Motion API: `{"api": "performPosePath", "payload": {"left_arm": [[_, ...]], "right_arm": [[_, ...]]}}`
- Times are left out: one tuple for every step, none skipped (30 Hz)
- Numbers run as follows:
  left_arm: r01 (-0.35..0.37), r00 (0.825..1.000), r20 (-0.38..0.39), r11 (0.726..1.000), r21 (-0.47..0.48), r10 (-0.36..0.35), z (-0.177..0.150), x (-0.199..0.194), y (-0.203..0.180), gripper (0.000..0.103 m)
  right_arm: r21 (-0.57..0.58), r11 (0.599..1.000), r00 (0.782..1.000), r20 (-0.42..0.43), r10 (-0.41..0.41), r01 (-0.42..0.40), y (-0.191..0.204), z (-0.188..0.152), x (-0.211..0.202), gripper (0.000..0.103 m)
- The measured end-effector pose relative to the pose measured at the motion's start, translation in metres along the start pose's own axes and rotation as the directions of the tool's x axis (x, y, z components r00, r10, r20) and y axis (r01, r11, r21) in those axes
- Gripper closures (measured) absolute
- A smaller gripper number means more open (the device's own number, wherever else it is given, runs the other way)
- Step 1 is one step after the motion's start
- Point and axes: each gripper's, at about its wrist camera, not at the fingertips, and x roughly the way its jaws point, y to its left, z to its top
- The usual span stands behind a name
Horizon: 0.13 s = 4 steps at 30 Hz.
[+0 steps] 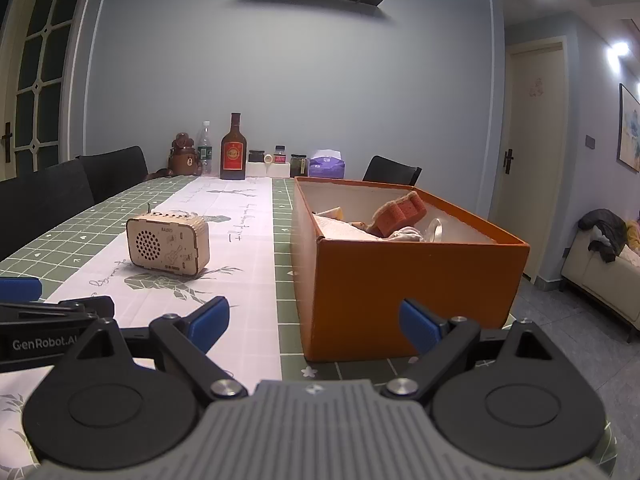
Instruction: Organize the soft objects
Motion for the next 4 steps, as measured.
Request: {"api": "performPosePath", "payload": {"left_arm": [[0.000, 1.000, -0.001, 1.000, -0.001, 0.000, -0.0003, 0.0001, 0.0002, 0.009], [0.000, 1.000, -0.002, 1.000, -0.003, 0.000, -0.0003, 0.0006, 0.0006, 0.009], [0.000, 1.000, -0.004, 1.000, -0.005, 0.000, -0.0004, 0.0012, 0.0007, 0.009], [0.001, 1.000, -0.005, 1.000, -0.006, -0.001, -0.0005, 0.0015, 0.0010, 0.009]], "right_arm": [[-0.001, 1.000, 1.000, -0.001, 0.000, 0.000, 0.0004, 0.0001, 0.0002, 0.013], [-0.002, 1.000, 1.000, -0.002, 0.000, 0.000, 0.0007, 0.0001, 0.0004, 0.013], [-0.003, 1.000, 1.000, -0.003, 0.000, 0.000, 0.0009, 0.0001, 0.0007, 0.013], [-0.004, 1.000, 1.000, -0.005, 0.000, 0.000, 0.0013, 0.0002, 0.0010, 0.013]]}}
